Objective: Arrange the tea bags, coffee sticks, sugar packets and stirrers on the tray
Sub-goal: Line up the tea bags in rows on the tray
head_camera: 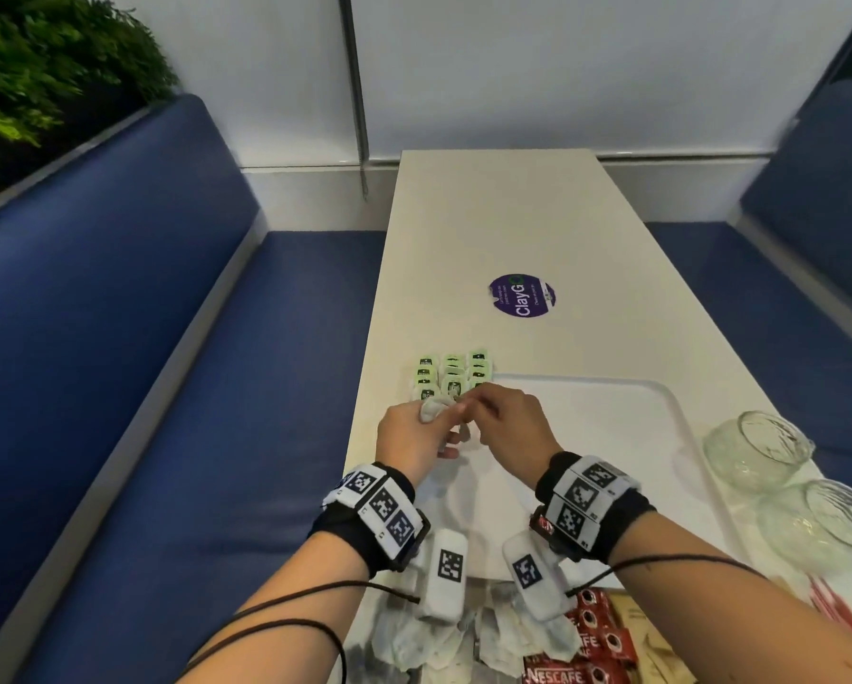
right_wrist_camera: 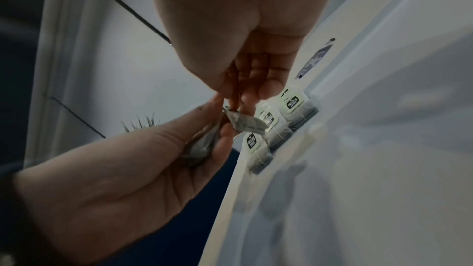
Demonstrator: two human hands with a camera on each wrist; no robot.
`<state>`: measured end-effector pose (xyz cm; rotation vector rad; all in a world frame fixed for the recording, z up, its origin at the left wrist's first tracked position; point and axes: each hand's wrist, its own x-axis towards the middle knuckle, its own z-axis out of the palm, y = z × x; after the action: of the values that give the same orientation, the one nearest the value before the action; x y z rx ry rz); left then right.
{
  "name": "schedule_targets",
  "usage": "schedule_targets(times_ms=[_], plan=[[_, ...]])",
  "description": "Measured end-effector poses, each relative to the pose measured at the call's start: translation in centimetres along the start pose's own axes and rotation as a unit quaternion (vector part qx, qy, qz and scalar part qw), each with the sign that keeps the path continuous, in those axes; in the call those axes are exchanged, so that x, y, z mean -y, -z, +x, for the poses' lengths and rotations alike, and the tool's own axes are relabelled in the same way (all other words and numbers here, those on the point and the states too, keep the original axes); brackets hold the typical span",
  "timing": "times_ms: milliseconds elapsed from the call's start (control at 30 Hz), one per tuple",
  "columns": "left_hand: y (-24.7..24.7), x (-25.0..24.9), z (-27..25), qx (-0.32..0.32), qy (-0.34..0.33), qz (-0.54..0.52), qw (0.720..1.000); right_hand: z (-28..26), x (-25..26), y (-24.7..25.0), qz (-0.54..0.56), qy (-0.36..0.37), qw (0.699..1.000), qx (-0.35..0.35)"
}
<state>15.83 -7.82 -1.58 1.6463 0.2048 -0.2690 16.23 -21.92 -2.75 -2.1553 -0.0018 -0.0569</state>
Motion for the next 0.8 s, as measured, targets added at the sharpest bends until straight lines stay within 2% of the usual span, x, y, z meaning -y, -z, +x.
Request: schedule_targets(times_ms=[67, 200, 333, 433, 533, 633, 800], plan=[[0.2, 0.1, 0.3, 0.002, 0.003, 0.01, 1.0, -0.1, 0.0, 0.4, 0.008, 0.002, 1.0, 0.015], [0.7, 0.5, 0.9, 0.01, 0.025, 0.025, 0.999, 0.4, -0.5, 1.3, -0.005, -0.01, 1.0, -0.017], [0.8, 0.8, 1.0, 0.032, 0.041, 0.01, 0.999, 1.3, -1.0, 1.4, 0.001, -0.033, 0.997, 0.066], [1.1, 1.0, 1.3, 0.021, 0.059, -0.018, 0.998, 2.3, -1.5, 1.0, -0.024, -0.054, 0.995, 0.078], [1.8, 1.3, 2.2, -0.019, 0.066, -0.046, 0.997, 3.2, -2.1, 0.5, -0.058, -0.09, 0.992, 0.071], [2.7, 1.3, 2.8, -0.049, 0.059, -0.025, 0.997, 3.8, -2.4, -0.1, -0.056, -0.116, 0.99, 0.05], [2.9, 1.5, 3.0, -0.022, 0.081, -0.021, 0.996, 4.5, -2.0, -1.3, -0.016, -0.129, 0.991, 0.017]])
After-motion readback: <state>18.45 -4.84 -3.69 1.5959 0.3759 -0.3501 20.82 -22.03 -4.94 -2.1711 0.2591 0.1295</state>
